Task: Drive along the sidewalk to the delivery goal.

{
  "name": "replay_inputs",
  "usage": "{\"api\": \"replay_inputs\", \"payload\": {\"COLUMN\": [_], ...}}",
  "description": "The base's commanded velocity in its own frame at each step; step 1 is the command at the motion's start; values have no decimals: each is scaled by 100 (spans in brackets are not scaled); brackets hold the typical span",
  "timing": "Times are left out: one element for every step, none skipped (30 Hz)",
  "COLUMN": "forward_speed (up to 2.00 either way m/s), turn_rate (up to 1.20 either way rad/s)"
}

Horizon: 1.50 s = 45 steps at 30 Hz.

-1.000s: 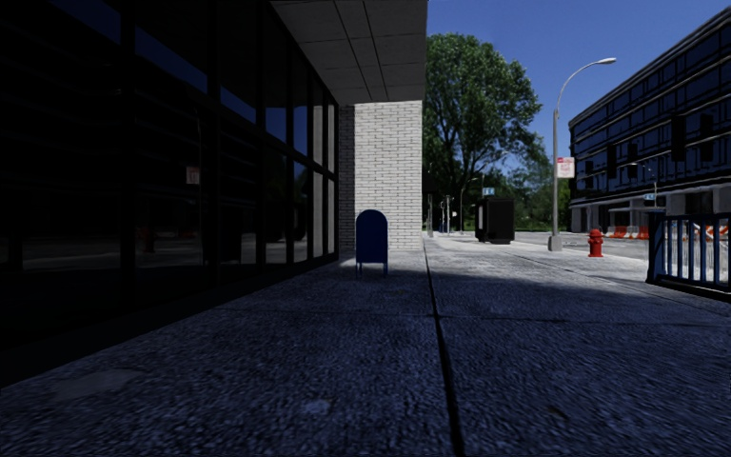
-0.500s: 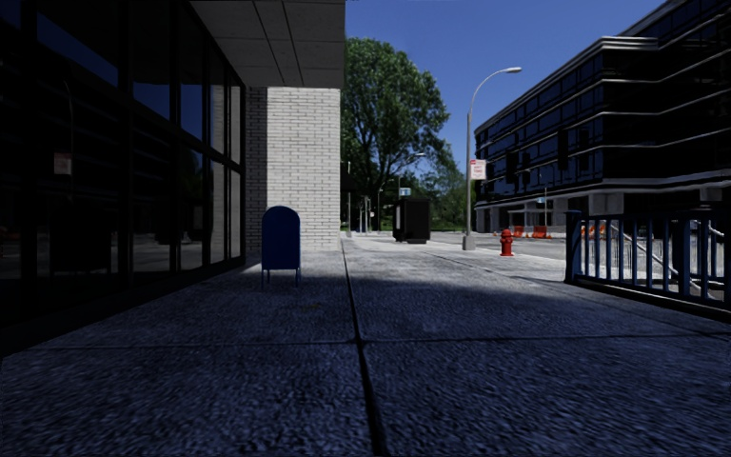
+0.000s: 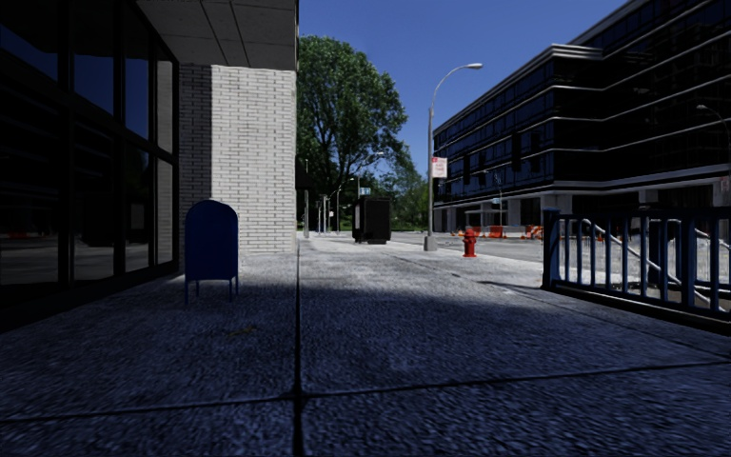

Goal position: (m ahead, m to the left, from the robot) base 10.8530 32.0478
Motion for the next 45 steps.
{"api": "replay_inputs", "payload": {"forward_speed": [162,162,162,162,162,162,162,162,162,162,162,162,162,162,162,162,162,162,162,162,162,162,162,162,162,162,162,162,162,162,162,162,162,162,163,167,167,167,167,167,167,167,167,167,167], "turn_rate": [0,0,0,0,0,0,0,0,0,0,0,0,0,0,0,0,0,0,0,0,0,0,0,0,0,0,0,0,0,0,0,0,0,0,0,0,0,0,0,0,0,0,0,0,0]}}
